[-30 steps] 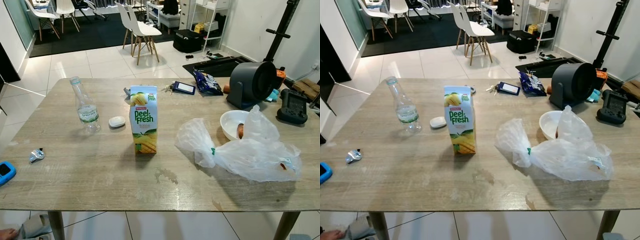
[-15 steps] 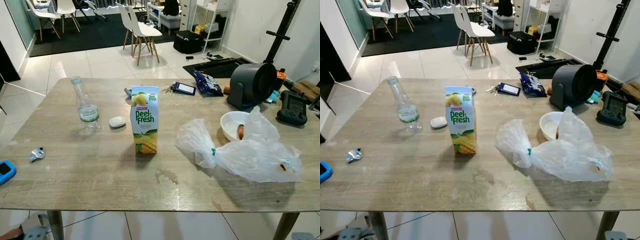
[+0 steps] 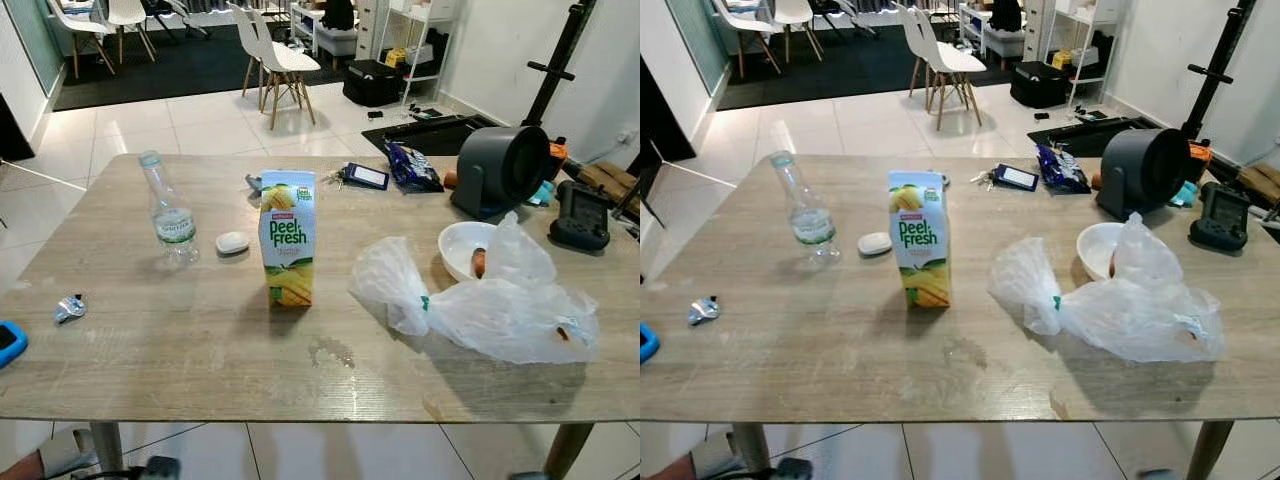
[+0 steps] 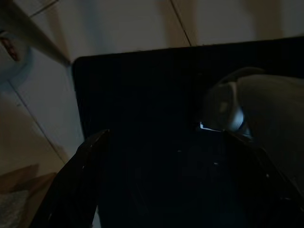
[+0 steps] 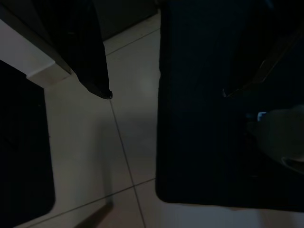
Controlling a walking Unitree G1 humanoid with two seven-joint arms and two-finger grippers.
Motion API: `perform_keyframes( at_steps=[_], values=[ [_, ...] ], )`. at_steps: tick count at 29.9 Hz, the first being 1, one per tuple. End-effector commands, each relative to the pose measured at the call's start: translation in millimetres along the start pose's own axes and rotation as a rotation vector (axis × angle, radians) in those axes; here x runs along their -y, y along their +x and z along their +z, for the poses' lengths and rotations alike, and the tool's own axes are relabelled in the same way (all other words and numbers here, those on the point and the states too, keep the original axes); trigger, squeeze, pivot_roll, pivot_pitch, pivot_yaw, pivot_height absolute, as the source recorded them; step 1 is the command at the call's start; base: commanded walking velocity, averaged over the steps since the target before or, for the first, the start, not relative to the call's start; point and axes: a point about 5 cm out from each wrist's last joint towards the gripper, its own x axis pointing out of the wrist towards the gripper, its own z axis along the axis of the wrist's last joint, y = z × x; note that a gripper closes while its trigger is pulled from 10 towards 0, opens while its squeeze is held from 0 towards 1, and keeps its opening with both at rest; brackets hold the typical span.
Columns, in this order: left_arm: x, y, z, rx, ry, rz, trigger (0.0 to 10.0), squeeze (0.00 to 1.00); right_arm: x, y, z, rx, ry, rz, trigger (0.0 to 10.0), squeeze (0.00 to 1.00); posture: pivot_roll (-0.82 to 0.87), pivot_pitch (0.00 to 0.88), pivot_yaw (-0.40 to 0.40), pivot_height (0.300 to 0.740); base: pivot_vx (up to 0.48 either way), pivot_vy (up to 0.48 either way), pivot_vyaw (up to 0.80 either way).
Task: Restocking fridge
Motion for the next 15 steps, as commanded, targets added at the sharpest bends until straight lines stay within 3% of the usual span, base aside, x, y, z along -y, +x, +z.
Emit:
perform_keyframes(
  at_steps=[1, 2, 4, 6, 7, 8, 9, 10, 12, 15],
  values=[
    [-4.9, -2.1, -6, -0.018, 0.005, 0.013, 10.0, 0.00, -2.2, 0.3, 3, 0.009, 0.014, 0.004, 10.0, 0.00, 0.04, 0.019, -0.032, 0.740, 0.000, 0.000, 0.00],
    [-4.9, -2.1, -6, -0.018, 0.005, 0.013, 10.0, 0.00, -2.2, 0.3, 3, 0.009, 0.014, 0.004, 10.0, 0.00, 0.04, 0.019, -0.032, 0.740, 0.000, 0.000, 0.00],
    [-23.1, -7.3, -8, -0.020, -0.021, 0.064, 10.0, 0.00, 3.4, 0.2, 6, 0.015, 0.032, -0.009, 10.0, 0.00, 0.04, 0.019, -0.035, 0.740, 0.000, 0.000, 0.00],
    [-50.2, -16.2, -9, -0.018, -0.033, 0.135, 10.0, 0.00, 24.2, -1.4, 8, 0.021, 0.031, -0.055, 10.0, 0.00, 0.04, 0.021, -0.039, 0.740, 0.000, 0.000, 0.00],
    [-50.2, -16.2, -9, -0.018, -0.033, 0.135, 10.0, 0.00, 24.2, -1.4, 8, 0.021, 0.031, -0.055, 10.0, 0.00, 0.04, 0.021, -0.039, 0.740, 0.000, 0.000, 0.00],
    [-67.6, -22.9, -9, -0.016, -0.041, 0.181, 10.0, 0.00, 42.1, -3.7, 9, 0.022, 0.033, -0.096, 10.0, 0.00, 0.04, 0.022, -0.038, 0.740, 0.000, 0.000, 0.00],
    [-67.6, -22.9, -9, -0.016, -0.041, 0.181, 10.0, 0.00, 42.1, -3.7, 9, 0.022, 0.033, -0.096, 10.0, 0.00, 0.04, 0.022, -0.038, 0.740, 0.000, 0.000, 0.00],
    [-86.3, -31.1, -8, -0.012, -0.050, 0.232, 10.0, 0.00, 63.3, -7.5, 11, 0.027, 0.038, -0.146, 10.0, 0.00, 0.04, 0.022, -0.038, 0.740, 0.000, 0.000, 0.00],
    [-108.7, -42.5, -8, -0.007, -0.061, 0.295, 10.0, 0.00, 90.8, -14.1, 13, 0.034, 0.046, -0.212, 10.0, 0.00, 0.04, 0.022, -0.038, 0.740, 0.000, 0.000, 0.00],
    [-116.3, -46.7, -8, -0.005, -0.074, 0.321, 10.0, 0.00, 98.3, -16.2, 14, 0.037, 0.051, -0.233, 10.0, 0.00, 0.04, 0.025, -0.031, 0.740, 0.000, 0.000, 0.00]
  ],
)
